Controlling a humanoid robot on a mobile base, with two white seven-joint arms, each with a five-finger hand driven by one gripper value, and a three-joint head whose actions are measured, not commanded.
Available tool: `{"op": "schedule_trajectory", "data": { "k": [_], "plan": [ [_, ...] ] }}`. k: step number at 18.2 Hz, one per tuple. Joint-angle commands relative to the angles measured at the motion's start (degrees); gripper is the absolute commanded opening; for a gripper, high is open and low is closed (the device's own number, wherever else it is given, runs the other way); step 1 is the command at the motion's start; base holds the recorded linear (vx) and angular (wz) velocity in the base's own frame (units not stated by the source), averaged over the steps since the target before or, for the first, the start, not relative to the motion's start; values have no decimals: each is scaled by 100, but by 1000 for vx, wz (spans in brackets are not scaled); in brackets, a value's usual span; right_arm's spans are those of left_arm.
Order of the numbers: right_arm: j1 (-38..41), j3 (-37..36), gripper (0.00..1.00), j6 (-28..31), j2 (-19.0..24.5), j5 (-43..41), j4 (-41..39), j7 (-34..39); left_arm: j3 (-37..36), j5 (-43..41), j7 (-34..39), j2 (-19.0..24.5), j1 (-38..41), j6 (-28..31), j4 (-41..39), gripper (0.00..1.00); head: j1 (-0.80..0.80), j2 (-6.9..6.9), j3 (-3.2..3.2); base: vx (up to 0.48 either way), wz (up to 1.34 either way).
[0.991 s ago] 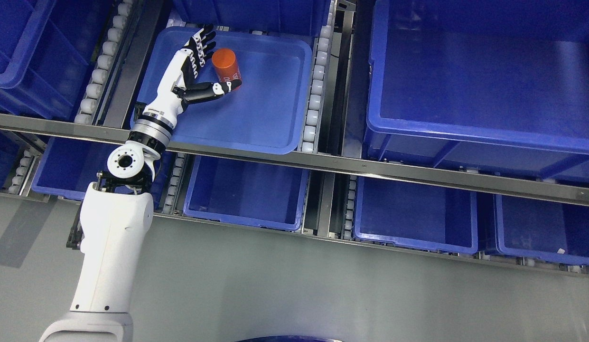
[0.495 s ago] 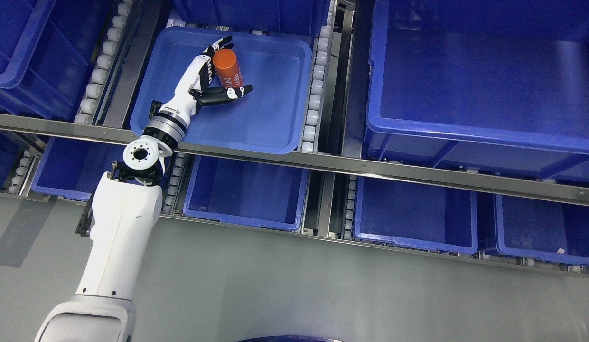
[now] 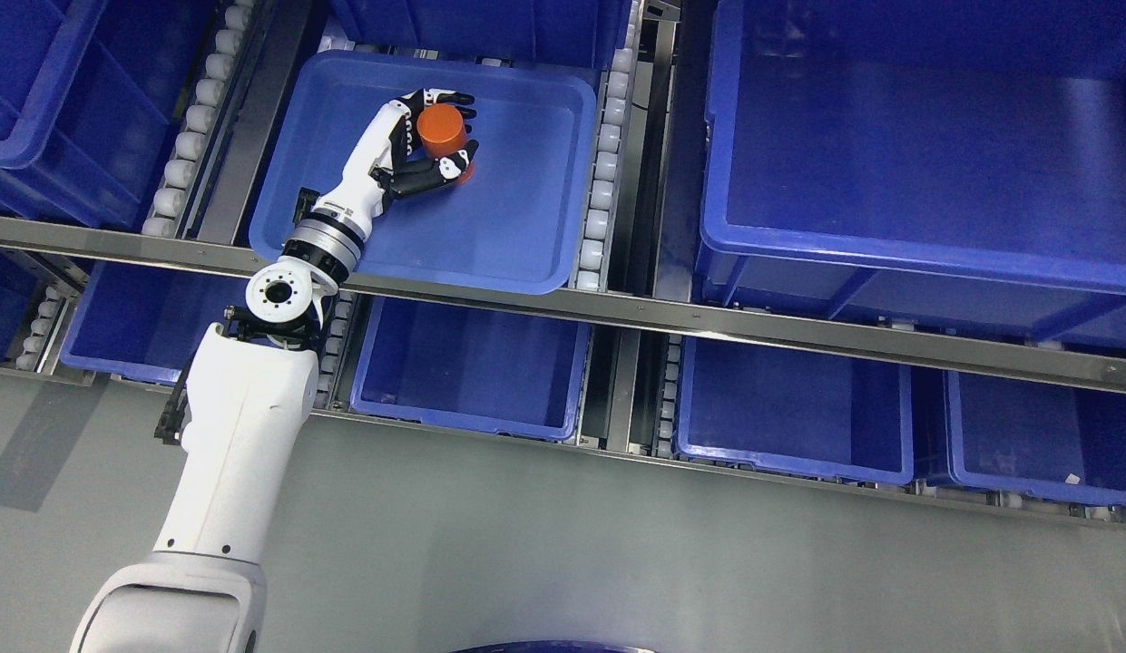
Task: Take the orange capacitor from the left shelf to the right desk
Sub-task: 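Close the left hand fingers around the orange capacitor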
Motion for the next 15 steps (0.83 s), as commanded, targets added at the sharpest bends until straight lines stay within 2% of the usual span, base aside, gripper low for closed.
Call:
{"op": "schedule_trajectory", "data": {
  "k": [1,5,7,9,11,15],
  "plan": [
    [193,-62,100,1,-100,0,-132,29,159,169,-1,-196,-8,-325,235,2,0,0,0,0,0],
    [193,-70,100,1,-100,0,-132,21,177,178,-1,-196,18,-475,279,0,0,0,0,0,0],
    [193,-62,100,1,-100,0,-132,29,291,196,-10,-377,-17,-659,157,0,0,0,0,0,0],
    [193,-62,100,1,-100,0,-132,21,353,318,-19,-377,-35,-783,-709,0,0,0,0,0,0],
    [193,-70,100,1,-100,0,-132,21,257,818,-36,-377,-8,-818,-1651,0,0,0,0,0,0],
    [193,-70,100,1,-100,0,-132,21,-6,899,-36,-377,289,-1563,-2479,1,0,0,0,0,0]
  ]
}}
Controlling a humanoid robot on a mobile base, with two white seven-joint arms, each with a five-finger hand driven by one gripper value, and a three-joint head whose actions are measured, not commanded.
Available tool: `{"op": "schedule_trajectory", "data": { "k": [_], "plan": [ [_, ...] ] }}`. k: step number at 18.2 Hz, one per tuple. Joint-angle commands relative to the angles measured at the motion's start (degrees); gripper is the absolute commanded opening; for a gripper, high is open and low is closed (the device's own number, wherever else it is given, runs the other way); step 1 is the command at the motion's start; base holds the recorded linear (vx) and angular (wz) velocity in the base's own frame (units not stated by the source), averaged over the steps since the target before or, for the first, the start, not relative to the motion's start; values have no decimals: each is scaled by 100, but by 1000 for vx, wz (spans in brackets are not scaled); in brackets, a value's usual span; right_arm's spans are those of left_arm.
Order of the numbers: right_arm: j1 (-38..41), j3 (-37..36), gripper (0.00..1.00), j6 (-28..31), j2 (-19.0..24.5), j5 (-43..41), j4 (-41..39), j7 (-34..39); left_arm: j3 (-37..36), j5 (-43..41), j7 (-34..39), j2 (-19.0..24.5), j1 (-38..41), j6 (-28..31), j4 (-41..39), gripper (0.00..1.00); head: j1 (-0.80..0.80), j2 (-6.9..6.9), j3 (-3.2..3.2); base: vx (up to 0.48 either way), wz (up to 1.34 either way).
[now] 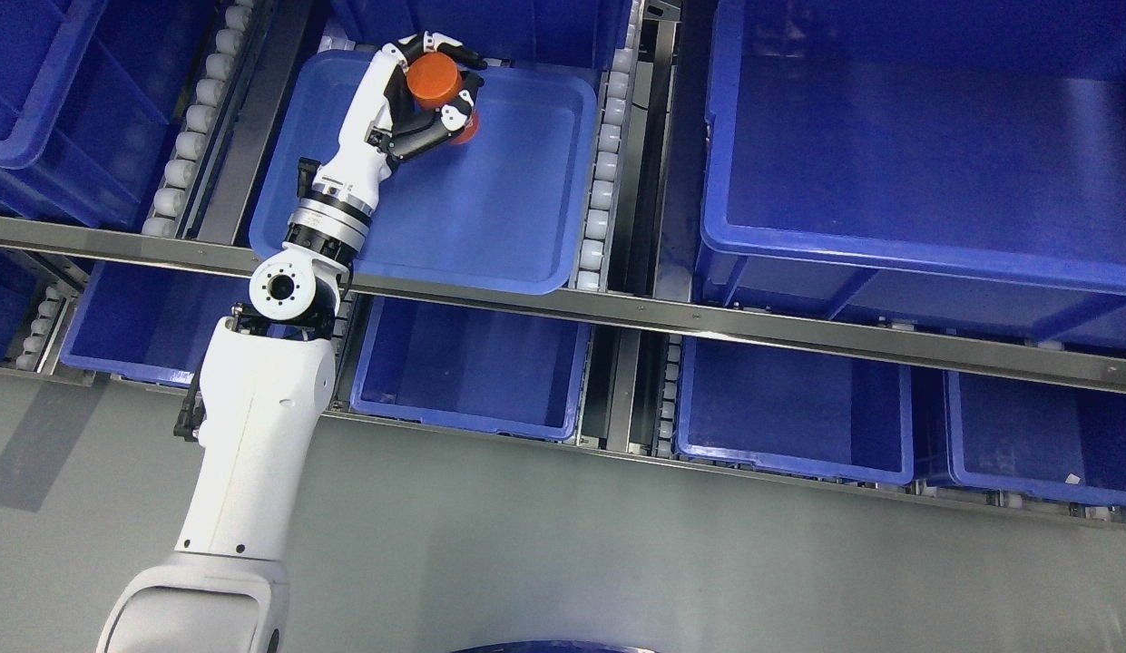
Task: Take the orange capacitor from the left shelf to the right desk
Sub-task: 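Close the left hand fingers around the orange capacitor, then lift the orange capacitor out of the bin with the left hand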
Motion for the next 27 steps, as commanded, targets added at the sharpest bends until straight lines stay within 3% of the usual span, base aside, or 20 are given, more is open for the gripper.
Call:
{"op": "schedule_trajectory", "data": {
  "k": [1,6,9,27],
  "plan": [
    [193,-62,100,1,-100,0,-132,8,-266,312,-11,-69,466,-595,-1913,1,0,0,0,0,0],
    [193,-70,100,1,-100,0,-132,-1,-399,312,-11,-69,1276,-1561,-2266,1,0,0,0,0,0],
    [193,-62,100,1,-100,0,-132,-1,-407,312,-11,-69,1566,-1773,-2266,1,0,0,0,0,0],
    [193,-70,100,1,-100,0,-132,-1,-802,312,-11,-69,2208,-1606,-2266,2,0,0,0,-37,18]
  ]
}}
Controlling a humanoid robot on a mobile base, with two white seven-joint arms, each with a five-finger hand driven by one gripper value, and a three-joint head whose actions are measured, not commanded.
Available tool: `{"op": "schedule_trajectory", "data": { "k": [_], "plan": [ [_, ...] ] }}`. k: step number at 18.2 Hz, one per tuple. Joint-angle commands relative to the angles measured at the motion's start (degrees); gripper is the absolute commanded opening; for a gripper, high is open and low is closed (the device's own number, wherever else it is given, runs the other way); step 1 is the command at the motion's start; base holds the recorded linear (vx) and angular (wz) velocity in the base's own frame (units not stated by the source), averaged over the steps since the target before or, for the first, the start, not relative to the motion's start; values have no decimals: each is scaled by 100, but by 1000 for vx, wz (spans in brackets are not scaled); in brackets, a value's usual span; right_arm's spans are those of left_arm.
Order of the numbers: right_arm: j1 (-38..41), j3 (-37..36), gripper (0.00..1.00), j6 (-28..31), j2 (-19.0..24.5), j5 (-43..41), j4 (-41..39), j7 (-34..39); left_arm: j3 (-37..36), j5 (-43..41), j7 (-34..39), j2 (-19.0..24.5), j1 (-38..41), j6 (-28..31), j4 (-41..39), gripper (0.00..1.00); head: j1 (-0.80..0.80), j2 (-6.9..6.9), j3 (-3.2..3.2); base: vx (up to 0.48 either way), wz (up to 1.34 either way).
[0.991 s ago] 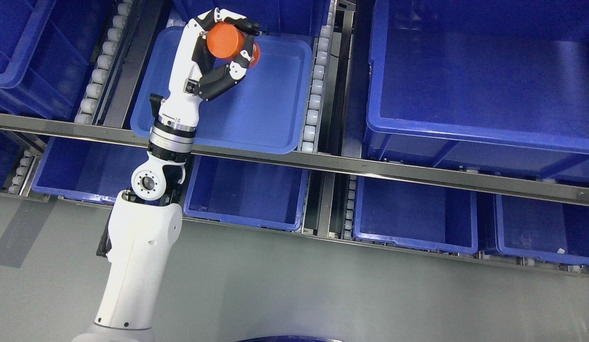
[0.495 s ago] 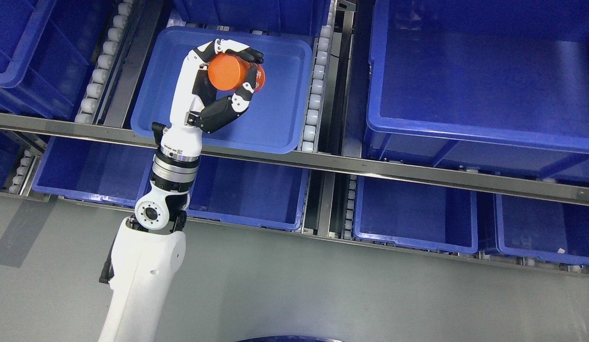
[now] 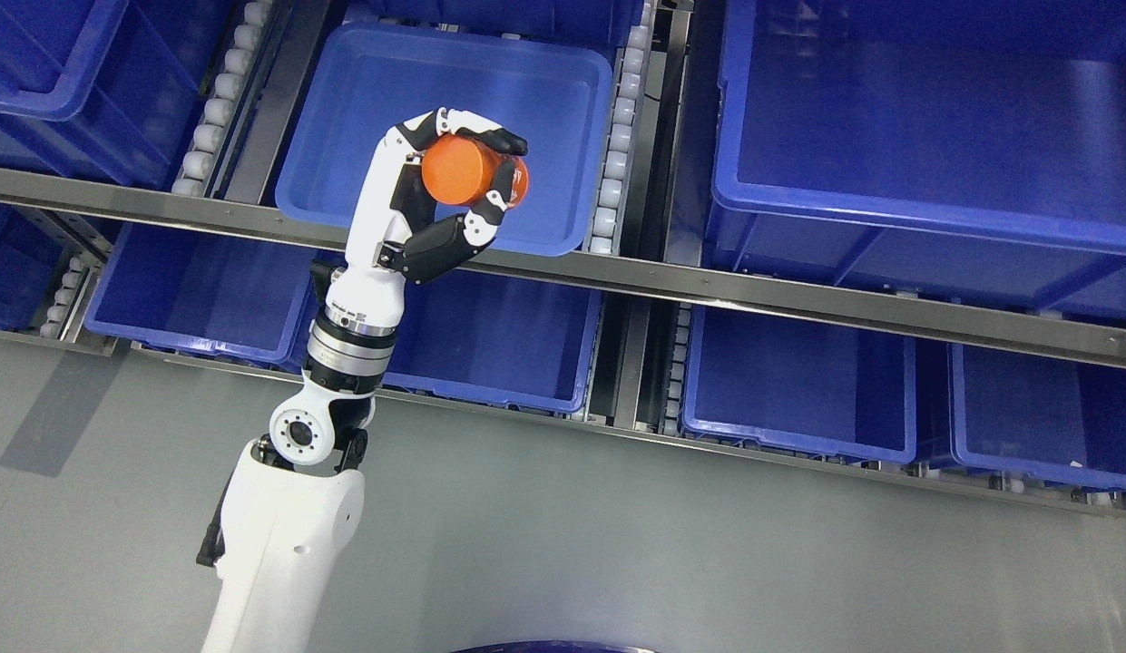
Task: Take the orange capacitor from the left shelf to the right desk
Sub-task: 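Lift the orange capacitor out of the bin with the left hand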
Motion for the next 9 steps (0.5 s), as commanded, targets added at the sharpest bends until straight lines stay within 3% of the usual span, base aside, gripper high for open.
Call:
{"op": "schedule_trajectory", "data": {
  "k": [1,9],
  "plan": [
    [193,-70,100,0,-100,0,-132,0,-271,1,-2,88,272,-35,-153,2,0,0,0,-156,68],
    [193,-70,100,0,-100,0,-132,0,-509,1,-2,88,255,-8,-145,2,0,0,0,-169,167]
  ]
}}
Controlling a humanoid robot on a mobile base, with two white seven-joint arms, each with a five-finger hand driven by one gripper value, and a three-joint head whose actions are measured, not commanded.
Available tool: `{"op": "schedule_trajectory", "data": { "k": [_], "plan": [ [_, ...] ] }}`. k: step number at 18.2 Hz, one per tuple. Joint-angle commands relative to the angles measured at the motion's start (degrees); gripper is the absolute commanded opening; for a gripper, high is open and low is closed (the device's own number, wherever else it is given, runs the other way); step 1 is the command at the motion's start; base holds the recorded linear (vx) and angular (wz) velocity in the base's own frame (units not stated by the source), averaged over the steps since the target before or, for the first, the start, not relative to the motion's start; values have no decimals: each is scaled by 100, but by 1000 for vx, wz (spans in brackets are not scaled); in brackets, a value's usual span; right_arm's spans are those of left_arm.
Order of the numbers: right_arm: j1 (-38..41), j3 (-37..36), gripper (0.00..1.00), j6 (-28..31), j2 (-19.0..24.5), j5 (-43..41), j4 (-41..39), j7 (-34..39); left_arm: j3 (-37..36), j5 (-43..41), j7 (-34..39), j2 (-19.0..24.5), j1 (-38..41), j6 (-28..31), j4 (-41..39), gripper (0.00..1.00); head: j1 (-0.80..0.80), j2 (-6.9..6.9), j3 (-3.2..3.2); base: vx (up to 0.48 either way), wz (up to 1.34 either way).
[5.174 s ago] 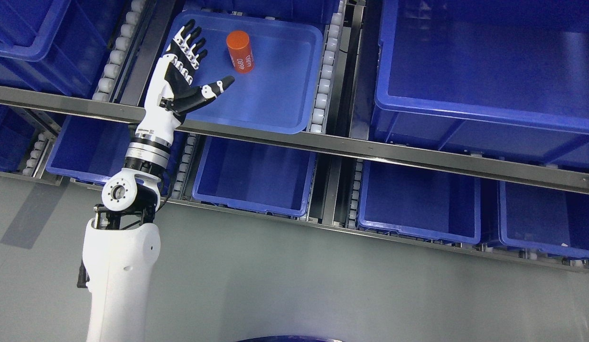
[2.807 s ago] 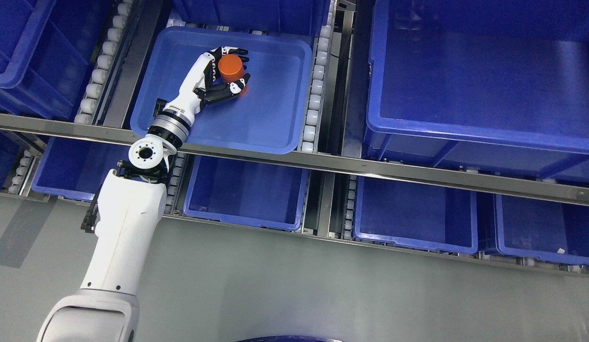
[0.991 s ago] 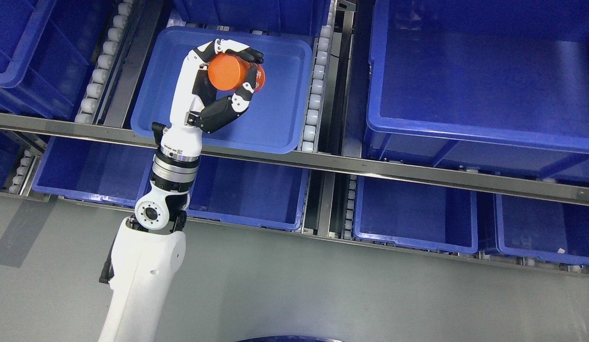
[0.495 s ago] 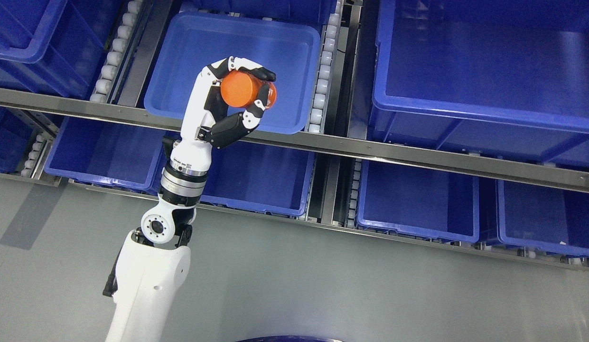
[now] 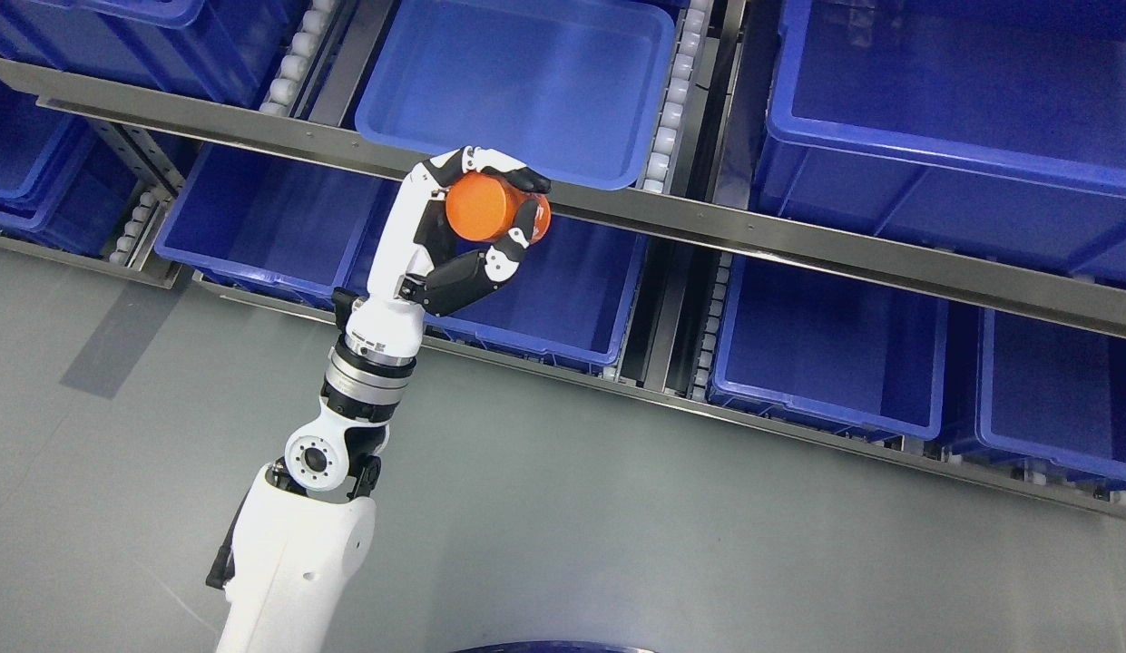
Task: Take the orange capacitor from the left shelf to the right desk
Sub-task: 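Lift the orange capacitor out of the bin with the left hand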
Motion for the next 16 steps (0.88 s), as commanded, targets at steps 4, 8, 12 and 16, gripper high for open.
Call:
{"op": "schedule_trajectory", "data": {
  "k": [4,8,12,16],
  "plan": [
    [193,-62,100,-1,-100,0,-132,0,-391,0,-2,94,0,19,-53,2,0,0,0,-127,117],
    [193,-70,100,-1,-100,0,-132,0,-461,0,-2,94,0,36,-27,2,0,0,0,-80,-81],
    [193,-70,100,-1,-100,0,-132,0,-470,26,-2,94,0,36,-27,3,0,0,0,-37,-251],
    [193,-62,100,-1,-100,0,-132,0,-470,26,-2,94,-8,36,-27,2,0,0,0,-27,-398]
  ]
}}
